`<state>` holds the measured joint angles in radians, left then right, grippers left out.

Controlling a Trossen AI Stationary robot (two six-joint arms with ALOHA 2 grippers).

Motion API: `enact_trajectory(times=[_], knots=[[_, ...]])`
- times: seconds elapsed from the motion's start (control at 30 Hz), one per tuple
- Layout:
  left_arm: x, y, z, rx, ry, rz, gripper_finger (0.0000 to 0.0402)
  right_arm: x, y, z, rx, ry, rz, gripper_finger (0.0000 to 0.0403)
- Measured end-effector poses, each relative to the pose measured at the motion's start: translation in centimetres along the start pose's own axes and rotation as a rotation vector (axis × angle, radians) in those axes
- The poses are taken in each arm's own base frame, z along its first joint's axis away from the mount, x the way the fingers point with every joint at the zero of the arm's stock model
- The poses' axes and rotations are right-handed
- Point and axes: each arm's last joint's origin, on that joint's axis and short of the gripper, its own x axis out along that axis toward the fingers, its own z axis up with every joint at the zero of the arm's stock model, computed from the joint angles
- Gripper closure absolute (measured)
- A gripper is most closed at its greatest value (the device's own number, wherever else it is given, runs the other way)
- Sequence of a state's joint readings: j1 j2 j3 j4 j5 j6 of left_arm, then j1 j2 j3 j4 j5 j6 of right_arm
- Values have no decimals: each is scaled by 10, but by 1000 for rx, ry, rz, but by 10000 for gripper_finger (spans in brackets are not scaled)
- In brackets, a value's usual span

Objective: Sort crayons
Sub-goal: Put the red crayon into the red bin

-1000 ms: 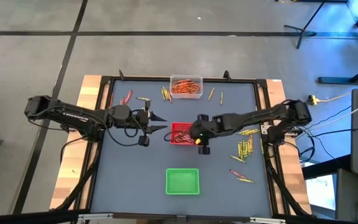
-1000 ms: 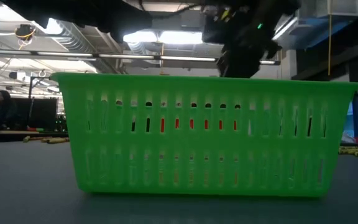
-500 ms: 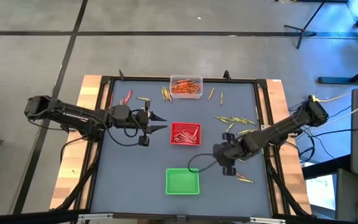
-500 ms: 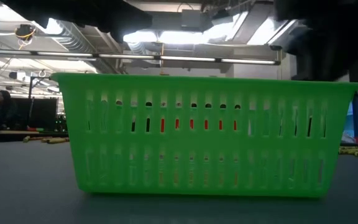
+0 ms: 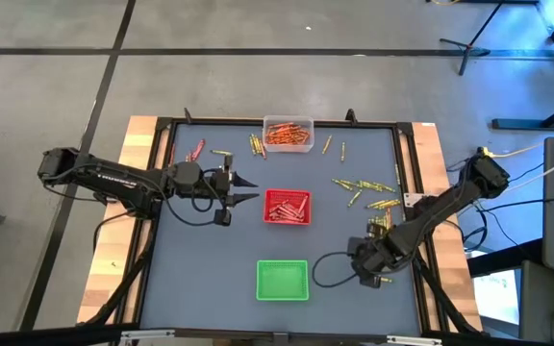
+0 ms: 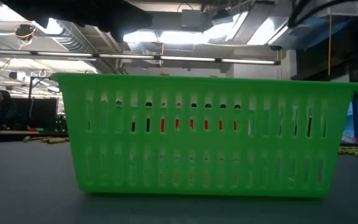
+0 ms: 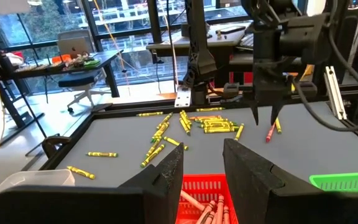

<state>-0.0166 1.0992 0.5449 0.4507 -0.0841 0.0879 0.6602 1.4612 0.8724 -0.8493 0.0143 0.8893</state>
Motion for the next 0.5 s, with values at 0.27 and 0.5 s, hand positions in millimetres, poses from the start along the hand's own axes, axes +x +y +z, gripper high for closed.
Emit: enact_trajectory(times=[0.27, 0.5], knots=[[0, 0, 1, 0, -6, 1, 302, 22, -3, -8, 64, 14, 84, 259], [0, 0, 1, 0, -7, 1, 302, 30, -6, -10, 67, -12, 93, 259]])
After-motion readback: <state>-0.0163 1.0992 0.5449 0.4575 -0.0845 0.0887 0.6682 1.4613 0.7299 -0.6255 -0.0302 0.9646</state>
